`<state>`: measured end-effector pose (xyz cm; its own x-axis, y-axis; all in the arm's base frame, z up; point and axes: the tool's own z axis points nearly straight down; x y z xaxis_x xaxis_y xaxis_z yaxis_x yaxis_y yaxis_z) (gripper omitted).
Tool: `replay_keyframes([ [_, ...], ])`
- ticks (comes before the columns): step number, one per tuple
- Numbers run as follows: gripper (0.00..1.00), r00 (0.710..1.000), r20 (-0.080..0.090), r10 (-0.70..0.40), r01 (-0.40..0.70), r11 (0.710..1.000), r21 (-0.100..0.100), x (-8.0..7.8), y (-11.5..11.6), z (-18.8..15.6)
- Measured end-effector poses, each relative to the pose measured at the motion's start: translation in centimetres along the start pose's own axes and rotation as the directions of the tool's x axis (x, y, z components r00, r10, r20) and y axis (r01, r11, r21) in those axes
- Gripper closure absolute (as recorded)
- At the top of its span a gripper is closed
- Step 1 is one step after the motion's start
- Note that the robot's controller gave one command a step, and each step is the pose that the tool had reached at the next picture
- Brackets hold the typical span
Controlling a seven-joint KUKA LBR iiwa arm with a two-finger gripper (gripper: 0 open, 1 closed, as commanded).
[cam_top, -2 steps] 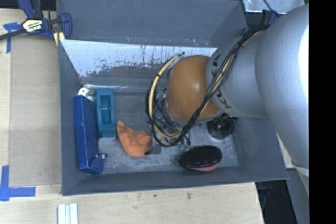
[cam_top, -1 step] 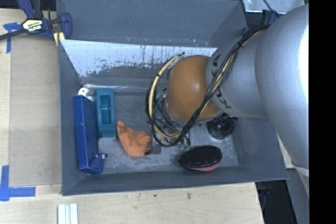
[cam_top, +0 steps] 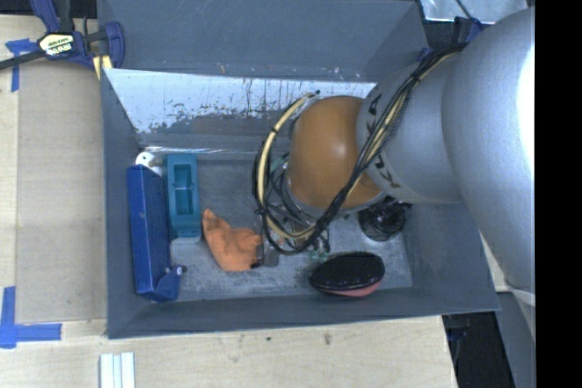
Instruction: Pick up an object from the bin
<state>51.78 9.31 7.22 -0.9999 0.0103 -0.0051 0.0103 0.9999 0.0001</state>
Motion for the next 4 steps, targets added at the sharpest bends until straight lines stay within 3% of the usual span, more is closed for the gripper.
replay_keyframes([
  [1, 1.0, 1.0, -0.002, -0.008, 0.008, 1.0, 0.0, 0.8, -0.5, -2.6],
  [2, 1.0, 1.0, -0.002, -0.008, 0.008, 1.0, 0.0, 0.8, -0.5, -2.6],
  [3, 1.0, 1.0, -0.005, -0.011, 0.011, 1.0, 0.001, 1.9, 1.1, -3.3],
  [4, 1.0, 0.999, -0.003, -0.046, 0.046, 0.999, 0.0, 1.8, 2.5, -4.7],
])
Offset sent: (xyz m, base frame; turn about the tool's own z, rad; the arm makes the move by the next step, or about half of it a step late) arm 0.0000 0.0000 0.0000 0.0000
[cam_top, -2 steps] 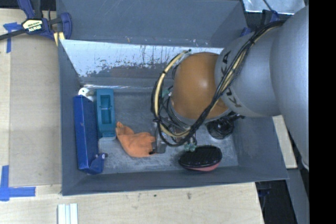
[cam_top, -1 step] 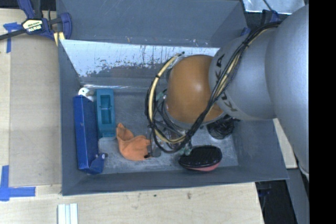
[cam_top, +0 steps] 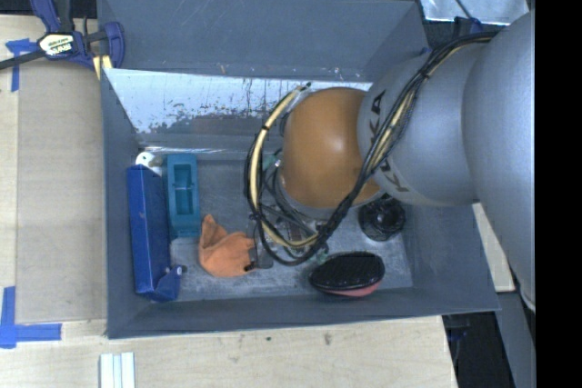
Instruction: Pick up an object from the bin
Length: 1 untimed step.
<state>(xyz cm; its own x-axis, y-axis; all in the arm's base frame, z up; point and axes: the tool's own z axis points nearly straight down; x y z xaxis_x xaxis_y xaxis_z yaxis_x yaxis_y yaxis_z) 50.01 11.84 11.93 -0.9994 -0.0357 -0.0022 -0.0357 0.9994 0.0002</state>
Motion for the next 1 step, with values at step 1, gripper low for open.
replay_keyframes([
  [1, 1.0, 1.0, 0.001, -0.002, 0.002, 1.0, 0.0, 0.29, -0.05, -1.33],
])
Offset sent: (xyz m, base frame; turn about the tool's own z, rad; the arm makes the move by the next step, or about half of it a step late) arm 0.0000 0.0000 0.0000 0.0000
